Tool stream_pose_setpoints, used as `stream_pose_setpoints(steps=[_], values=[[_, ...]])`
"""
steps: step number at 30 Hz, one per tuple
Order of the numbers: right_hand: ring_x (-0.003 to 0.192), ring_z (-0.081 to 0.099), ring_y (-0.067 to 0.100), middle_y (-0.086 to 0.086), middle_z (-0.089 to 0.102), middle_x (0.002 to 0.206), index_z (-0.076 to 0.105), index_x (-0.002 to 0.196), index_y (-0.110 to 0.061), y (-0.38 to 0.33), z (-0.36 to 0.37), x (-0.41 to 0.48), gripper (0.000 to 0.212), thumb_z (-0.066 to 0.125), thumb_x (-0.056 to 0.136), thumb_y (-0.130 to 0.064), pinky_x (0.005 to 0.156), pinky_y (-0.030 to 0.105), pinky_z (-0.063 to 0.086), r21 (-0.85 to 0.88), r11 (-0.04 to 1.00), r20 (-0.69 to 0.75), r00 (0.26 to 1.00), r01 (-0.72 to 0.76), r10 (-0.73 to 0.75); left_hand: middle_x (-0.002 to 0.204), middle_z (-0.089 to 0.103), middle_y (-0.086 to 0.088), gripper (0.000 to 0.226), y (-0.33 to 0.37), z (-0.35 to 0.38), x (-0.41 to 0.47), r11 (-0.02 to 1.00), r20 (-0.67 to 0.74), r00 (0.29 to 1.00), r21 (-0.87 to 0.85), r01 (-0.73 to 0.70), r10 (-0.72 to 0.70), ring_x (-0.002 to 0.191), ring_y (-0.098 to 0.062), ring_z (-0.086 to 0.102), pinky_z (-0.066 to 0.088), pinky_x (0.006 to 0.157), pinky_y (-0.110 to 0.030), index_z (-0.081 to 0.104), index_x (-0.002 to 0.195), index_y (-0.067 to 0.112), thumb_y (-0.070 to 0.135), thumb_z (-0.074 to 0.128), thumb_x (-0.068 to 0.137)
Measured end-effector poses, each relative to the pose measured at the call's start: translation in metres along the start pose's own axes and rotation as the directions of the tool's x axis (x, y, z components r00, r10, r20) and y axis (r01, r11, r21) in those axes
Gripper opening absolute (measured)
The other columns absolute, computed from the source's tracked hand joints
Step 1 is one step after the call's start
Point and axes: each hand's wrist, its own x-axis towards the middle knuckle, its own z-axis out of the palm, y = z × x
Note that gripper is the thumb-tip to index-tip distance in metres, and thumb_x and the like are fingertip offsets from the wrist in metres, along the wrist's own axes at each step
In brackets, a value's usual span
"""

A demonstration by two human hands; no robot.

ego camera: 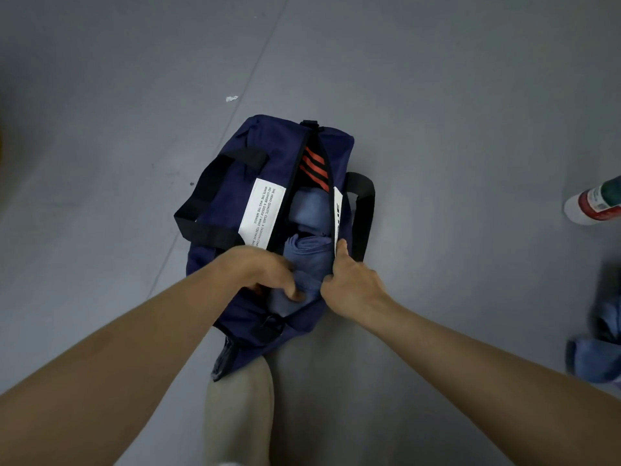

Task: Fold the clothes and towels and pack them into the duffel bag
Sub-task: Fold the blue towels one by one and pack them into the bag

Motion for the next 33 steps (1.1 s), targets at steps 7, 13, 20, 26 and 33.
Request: stream_pose_setpoints(steps=[7, 13, 20, 26, 33], values=[[0.09, 0.055, 0.028, 0.015, 0.063, 0.112, -0.005, 0.16, -0.016, 0.009, 0.001, 0.003, 0.078, 0.043, 0.098, -0.02, 0.087, 0.038, 0.048, 0.065, 0.995, 0.006, 0.997, 0.076, -0.077, 0.112, 0.061, 0.0, 0.042, -0.018, 0.027, 0.021, 0.968, -0.291, 0.941, -0.129, -0.217, 0.172, 0.096, -0.016, 0.06, 0.053, 0.084, -0.03, 0.048, 0.13, 0.015, 0.017, 0.064, 0.091], [0.086, 0.055, 0.027, 0.012, 0.061, 0.103, -0.006, 0.159, -0.022, 0.025, 0.002, 0.001, 0.077, 0.042, 0.099, -0.026, 0.087, 0.04, 0.05, 0.1, 0.99, 0.021, 0.995, 0.098, -0.1, 0.115, 0.066, 0.004, 0.045, -0.022, 0.041, 0.015, 0.949, -0.677, 0.689, 0.044, -0.314, 0.259, 0.107, -0.017, 0.064, 0.051, 0.089, -0.032, 0.061, 0.119, 0.024, 0.052, 0.071, 0.085], [0.1, 0.06, 0.032, 0.016, 0.063, 0.118, -0.006, 0.159, -0.022, 0.028, 0.003, 0.003, 0.076, 0.041, 0.1, -0.026, 0.093, 0.043, 0.051, 0.123, 0.986, 0.019, 0.993, 0.116, -0.119, 0.146, 0.039, -0.003, 0.075, 0.005, 0.021, 0.026, 0.849, -0.763, 0.387, 0.401, -0.343, 0.517, 0.113, -0.024, 0.054, 0.05, 0.09, -0.039, 0.038, 0.148, 0.029, 0.041, 0.076, 0.085], [0.104, 0.057, 0.031, 0.016, 0.058, 0.13, -0.004, 0.16, -0.024, 0.035, -0.002, 0.007, 0.075, 0.041, 0.1, -0.026, 0.092, 0.038, 0.046, 0.165, 0.981, 0.042, 0.993, 0.1, -0.108, 0.142, 0.044, -0.008, 0.046, 0.009, 0.012, 0.041, 0.703, -0.542, 0.46, 0.627, -0.336, 0.703, 0.106, -0.035, 0.054, 0.049, 0.095, -0.047, 0.06, 0.134, 0.023, 0.045, 0.062, 0.093], [0.089, 0.049, 0.023, 0.015, 0.059, 0.126, -0.003, 0.16, -0.024, 0.035, -0.003, 0.008, 0.075, 0.041, 0.1, -0.024, 0.089, 0.037, 0.046, 0.192, 0.974, 0.048, 0.99, 0.118, -0.129, 0.12, 0.055, -0.011, 0.03, 0.008, 0.002, 0.047, 0.678, -0.476, 0.515, 0.655, -0.332, 0.713, 0.092, -0.036, 0.062, 0.05, 0.082, -0.04, 0.066, 0.122, 0.015, 0.025, 0.066, 0.094]])
